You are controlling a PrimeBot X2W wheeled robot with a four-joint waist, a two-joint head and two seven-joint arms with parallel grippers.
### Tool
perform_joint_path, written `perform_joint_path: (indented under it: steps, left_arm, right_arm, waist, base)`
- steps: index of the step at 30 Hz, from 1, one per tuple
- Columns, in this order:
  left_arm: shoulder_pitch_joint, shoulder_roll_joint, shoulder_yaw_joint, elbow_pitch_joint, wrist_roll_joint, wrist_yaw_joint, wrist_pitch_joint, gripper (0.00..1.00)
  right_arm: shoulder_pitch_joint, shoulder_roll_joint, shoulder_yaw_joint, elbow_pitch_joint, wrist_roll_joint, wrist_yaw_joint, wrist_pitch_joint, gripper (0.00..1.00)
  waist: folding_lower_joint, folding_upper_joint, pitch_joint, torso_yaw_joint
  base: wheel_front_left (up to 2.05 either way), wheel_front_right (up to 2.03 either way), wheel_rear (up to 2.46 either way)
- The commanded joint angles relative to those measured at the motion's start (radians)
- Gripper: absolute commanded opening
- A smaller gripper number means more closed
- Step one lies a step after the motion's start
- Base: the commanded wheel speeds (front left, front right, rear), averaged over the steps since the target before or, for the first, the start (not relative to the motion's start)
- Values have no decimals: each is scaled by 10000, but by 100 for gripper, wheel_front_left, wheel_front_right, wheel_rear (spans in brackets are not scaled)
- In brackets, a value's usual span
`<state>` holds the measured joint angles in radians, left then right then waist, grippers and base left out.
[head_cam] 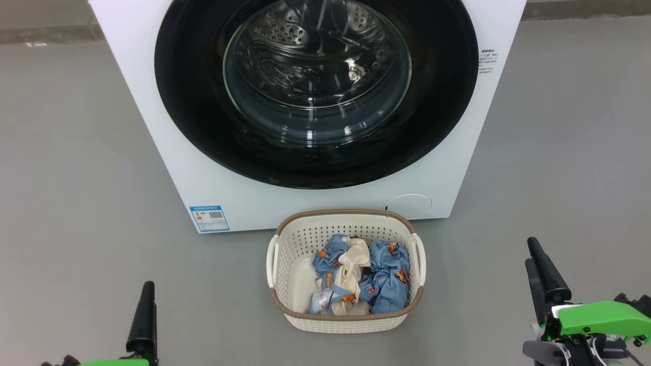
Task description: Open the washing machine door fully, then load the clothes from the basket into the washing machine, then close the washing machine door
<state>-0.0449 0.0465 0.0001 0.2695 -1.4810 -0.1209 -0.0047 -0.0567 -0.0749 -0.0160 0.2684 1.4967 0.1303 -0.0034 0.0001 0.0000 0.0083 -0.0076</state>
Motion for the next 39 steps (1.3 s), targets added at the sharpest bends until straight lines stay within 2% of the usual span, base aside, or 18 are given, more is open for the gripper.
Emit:
perform_joint_path:
  steps: [1,13,29,35,39]
  left_arm:
    - [-490,168,39,-368,353,-35,-149,100]
    - [-612,195,53,-363,1741,-43,-474,100]
    - [-680,114,163,-380,4662,-56,-944,100]
    - [-723,98,181,-299,5788,-32,-1121,100]
    - [-753,91,225,-261,6456,-3,-1238,100]
  right_arm:
    - [-506,-214,144,-351,-279,3,-148,100]
    - [-682,-498,593,-548,-1748,3,-476,100]
    - [-890,-729,984,-421,-4011,3,-948,100]
    - [-1000,-908,1110,-260,-5375,3,-1127,100]
    - [-1040,-802,891,-279,-6318,3,-1245,100]
  waist:
    - [0,0,12,-15]
    - [0,0,49,-53]
    - [-1,0,9,-73]
    - [-1,0,2,-111]
    - [-1,0,1,-152]
  base:
    - [0,0,0]
    - [0,0,0]
    - [0,0,0]
    - [0,0,0]
    - [0,0,0]
